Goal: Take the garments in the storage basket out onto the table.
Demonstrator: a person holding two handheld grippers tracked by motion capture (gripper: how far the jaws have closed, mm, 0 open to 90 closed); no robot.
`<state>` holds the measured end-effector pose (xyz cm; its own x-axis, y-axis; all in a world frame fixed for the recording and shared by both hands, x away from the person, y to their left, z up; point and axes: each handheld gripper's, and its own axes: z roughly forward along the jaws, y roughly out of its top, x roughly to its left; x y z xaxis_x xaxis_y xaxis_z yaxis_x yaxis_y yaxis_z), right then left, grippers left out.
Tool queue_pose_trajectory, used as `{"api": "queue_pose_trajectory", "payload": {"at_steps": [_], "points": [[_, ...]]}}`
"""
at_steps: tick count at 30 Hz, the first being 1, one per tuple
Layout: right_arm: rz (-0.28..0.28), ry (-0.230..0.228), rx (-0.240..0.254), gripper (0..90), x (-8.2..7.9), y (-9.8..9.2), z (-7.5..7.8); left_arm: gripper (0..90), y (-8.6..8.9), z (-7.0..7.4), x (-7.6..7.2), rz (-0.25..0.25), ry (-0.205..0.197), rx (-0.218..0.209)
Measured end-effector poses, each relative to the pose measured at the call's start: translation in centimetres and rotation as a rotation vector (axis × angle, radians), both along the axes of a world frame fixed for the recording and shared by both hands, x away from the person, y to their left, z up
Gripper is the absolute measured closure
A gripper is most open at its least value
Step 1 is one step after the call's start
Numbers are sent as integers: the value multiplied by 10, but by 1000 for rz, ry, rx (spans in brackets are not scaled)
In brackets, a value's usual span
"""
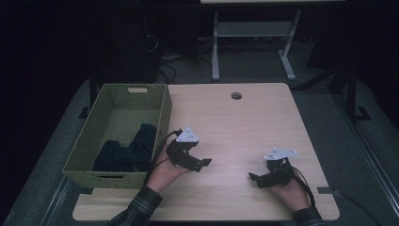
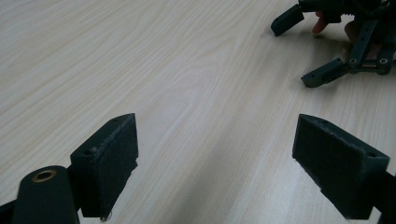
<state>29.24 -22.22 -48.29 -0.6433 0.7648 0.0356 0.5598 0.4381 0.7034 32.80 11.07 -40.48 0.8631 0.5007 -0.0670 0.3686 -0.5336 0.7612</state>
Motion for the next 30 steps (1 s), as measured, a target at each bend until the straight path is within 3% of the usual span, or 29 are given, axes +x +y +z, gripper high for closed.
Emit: {"api": "queue_pose_trajectory", "payload": {"at_steps": [4, 14, 30], "points": [[2, 1, -1, 18, 0, 0, 0, 140, -1, 4, 1, -14, 0, 10], [16, 0, 0, 17, 0, 0, 0, 140, 2, 19, 4, -10, -15, -14], [19, 0, 1, 18, -1, 0, 0, 143, 10, 39, 15, -28, -19, 3]]}}
